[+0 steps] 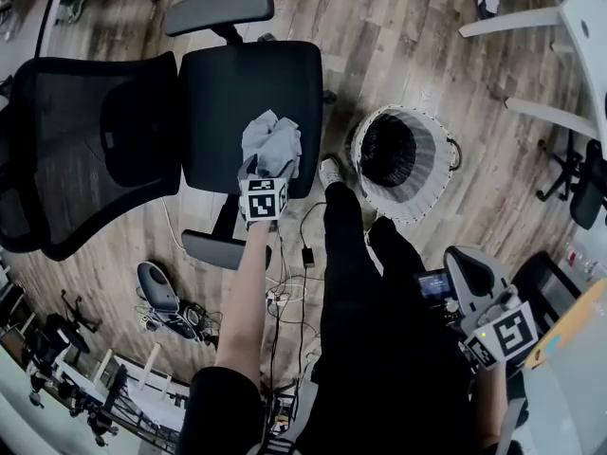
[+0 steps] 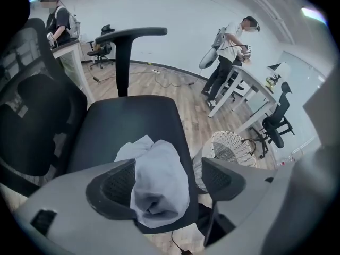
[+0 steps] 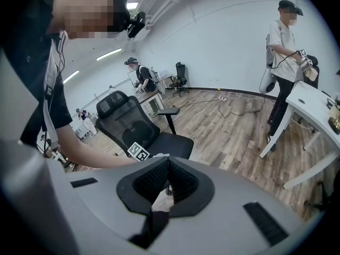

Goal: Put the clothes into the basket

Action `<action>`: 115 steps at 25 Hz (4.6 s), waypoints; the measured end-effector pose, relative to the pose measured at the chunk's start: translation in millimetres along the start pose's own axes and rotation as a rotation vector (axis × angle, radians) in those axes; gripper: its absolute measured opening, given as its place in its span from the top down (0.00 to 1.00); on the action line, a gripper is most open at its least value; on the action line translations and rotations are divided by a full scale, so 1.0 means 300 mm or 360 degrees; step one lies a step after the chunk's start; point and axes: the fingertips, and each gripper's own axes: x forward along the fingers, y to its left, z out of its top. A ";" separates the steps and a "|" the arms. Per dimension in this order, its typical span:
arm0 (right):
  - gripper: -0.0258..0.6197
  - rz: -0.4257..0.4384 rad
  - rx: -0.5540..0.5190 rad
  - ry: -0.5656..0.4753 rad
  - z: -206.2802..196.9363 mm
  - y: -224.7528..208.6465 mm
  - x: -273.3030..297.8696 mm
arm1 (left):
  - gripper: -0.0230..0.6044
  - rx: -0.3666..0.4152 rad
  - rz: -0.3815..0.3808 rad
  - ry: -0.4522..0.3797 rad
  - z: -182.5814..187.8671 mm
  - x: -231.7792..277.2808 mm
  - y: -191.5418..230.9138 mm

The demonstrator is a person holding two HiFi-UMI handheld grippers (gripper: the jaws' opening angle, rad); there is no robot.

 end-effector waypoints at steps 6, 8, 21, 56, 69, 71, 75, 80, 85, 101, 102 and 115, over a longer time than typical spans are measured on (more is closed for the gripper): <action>0.94 -0.0015 0.0045 0.0047 -0.033 -0.018 0.019 | 0.25 -0.0024 0.0109 0.0105 -0.081 0.089 0.066; 0.94 -0.0013 0.0055 0.0061 -0.043 -0.020 0.030 | 0.21 -0.0006 0.0126 0.0133 -0.099 0.121 0.084; 0.94 0.0001 0.0142 0.0079 -0.099 -0.003 0.076 | 0.15 -0.0026 0.0120 0.0277 -0.195 0.293 0.156; 0.94 -0.0072 0.0156 0.0043 -0.152 0.003 0.036 | 0.74 -0.0254 0.0134 0.0254 -0.226 0.321 0.139; 0.94 -0.0090 0.0112 -0.0127 -0.084 0.002 -0.041 | 0.78 -0.0278 0.0185 0.0196 -0.179 0.181 0.054; 0.94 -0.0096 0.0098 -0.0186 -0.070 -0.005 -0.051 | 0.78 -0.0231 0.0172 0.0173 -0.150 0.151 0.029; 0.94 -0.0098 0.0077 -0.0285 -0.040 -0.001 -0.088 | 0.78 -0.0063 0.0132 0.0175 -0.115 0.070 -0.025; 0.94 -0.0115 0.0061 -0.0398 -0.011 -0.003 -0.125 | 0.78 0.0033 0.0087 0.0097 -0.046 -0.044 -0.074; 0.94 -0.0176 0.0046 -0.0507 0.017 -0.018 -0.188 | 0.78 0.0137 0.0065 0.0021 0.043 -0.136 -0.130; 0.94 -0.0411 0.0097 -0.0714 -0.058 -0.211 -0.453 | 0.78 0.0470 -0.0280 -0.0406 0.268 -0.485 -0.638; 0.94 -0.0416 0.0100 -0.0721 -0.067 -0.229 -0.471 | 0.78 0.0486 -0.0311 -0.0437 0.275 -0.503 -0.682; 0.94 -0.0230 0.0029 -0.0718 -0.165 -0.519 -0.663 | 0.78 0.0364 -0.0437 -0.0606 0.290 -0.595 -1.209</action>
